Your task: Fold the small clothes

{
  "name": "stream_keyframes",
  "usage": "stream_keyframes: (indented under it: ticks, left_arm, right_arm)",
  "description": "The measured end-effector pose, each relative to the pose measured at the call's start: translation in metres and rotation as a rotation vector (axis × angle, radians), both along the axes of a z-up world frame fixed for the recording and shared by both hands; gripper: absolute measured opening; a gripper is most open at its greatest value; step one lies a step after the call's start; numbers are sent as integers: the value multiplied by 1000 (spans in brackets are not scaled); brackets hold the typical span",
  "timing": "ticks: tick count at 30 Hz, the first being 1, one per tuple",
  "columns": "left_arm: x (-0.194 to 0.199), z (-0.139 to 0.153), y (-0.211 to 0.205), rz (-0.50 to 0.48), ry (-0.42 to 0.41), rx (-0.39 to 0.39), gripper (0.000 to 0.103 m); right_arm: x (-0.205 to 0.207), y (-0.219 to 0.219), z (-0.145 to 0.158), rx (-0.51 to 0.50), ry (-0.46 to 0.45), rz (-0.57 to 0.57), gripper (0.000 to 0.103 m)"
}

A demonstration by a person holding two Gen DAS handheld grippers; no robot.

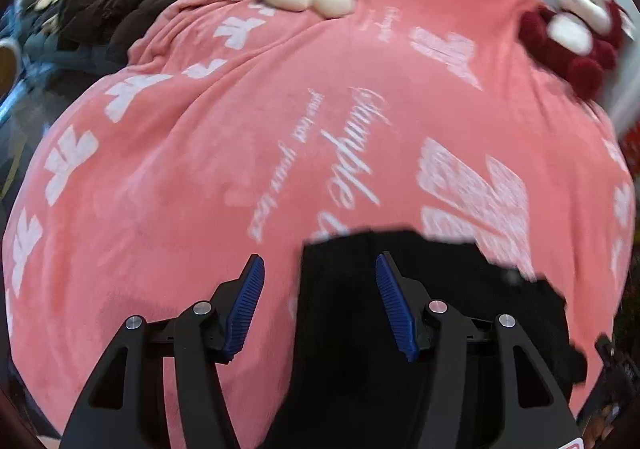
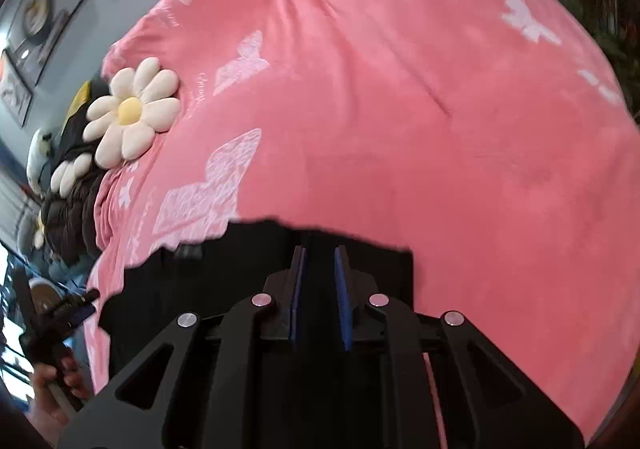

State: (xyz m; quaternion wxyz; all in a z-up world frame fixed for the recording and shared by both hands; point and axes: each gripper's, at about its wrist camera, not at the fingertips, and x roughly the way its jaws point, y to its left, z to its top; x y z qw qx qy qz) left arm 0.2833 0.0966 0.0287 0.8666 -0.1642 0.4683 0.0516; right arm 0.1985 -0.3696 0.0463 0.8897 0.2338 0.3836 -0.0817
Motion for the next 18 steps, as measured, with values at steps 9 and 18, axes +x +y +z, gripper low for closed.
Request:
stream_keyframes:
  ticks: [9,18]
  left_arm:
    - [-61,16,-5,-223,35,-76,72]
    - [-10,-34,-48,-230,96,3,72]
  right_arm:
    - [-83,25,-28,52,106,178,14]
    - [8,25,-31,-17,75,166,13]
